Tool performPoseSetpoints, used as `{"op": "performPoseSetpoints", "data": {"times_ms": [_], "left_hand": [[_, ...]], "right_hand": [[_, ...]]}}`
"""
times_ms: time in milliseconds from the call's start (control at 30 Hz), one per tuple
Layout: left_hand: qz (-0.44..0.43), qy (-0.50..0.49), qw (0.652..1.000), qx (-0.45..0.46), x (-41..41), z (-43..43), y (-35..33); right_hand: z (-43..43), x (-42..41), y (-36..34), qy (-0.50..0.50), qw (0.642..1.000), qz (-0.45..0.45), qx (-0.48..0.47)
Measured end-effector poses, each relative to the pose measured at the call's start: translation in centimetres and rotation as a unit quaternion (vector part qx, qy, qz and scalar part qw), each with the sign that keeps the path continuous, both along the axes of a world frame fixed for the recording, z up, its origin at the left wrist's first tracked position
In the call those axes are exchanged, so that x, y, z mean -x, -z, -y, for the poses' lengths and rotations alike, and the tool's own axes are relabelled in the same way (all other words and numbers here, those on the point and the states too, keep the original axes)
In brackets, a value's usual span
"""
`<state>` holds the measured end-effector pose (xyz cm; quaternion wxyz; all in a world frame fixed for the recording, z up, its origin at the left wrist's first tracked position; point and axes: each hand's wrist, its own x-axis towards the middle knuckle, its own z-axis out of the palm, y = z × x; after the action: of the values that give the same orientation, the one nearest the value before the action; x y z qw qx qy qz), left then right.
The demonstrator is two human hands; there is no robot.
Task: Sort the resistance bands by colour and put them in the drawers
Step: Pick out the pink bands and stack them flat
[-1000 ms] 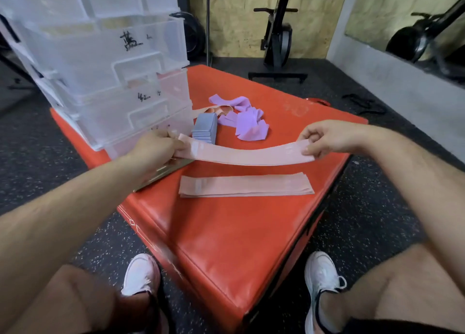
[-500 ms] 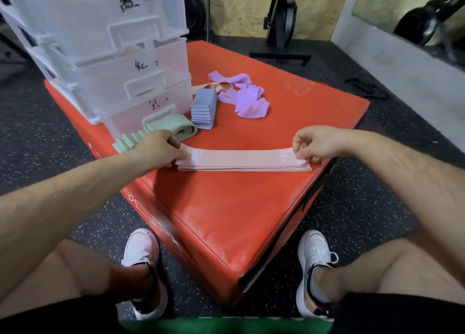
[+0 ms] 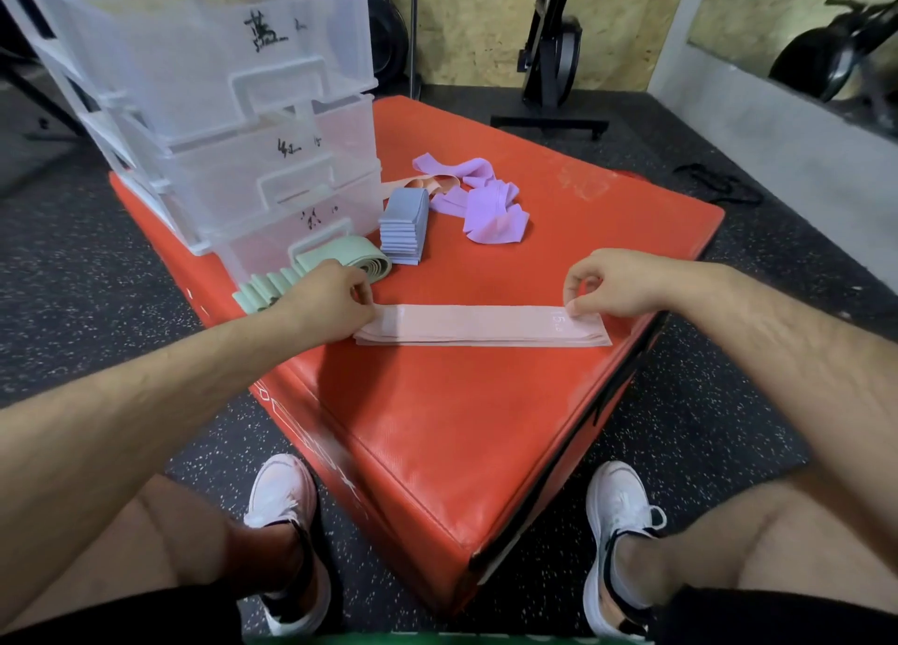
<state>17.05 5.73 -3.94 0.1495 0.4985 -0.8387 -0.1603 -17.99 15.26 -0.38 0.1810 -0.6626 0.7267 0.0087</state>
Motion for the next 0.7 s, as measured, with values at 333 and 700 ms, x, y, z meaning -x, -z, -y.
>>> {"op": "performPoseSetpoints", "data": {"times_ms": [333, 700], "left_hand": [[-0.048, 0.013, 0.998, 0.043, 6.8, 2.7, -3.3], [-0.039, 0.008, 0.997, 0.069, 11.7, 9.7, -3.8]], "right_hand": [[6.9, -4.1, -0.7, -0.036, 0.987, 0.021, 0.155], [18.0, -7.3, 1.5, 0.004, 0.981, 0.005, 0.193]]}}
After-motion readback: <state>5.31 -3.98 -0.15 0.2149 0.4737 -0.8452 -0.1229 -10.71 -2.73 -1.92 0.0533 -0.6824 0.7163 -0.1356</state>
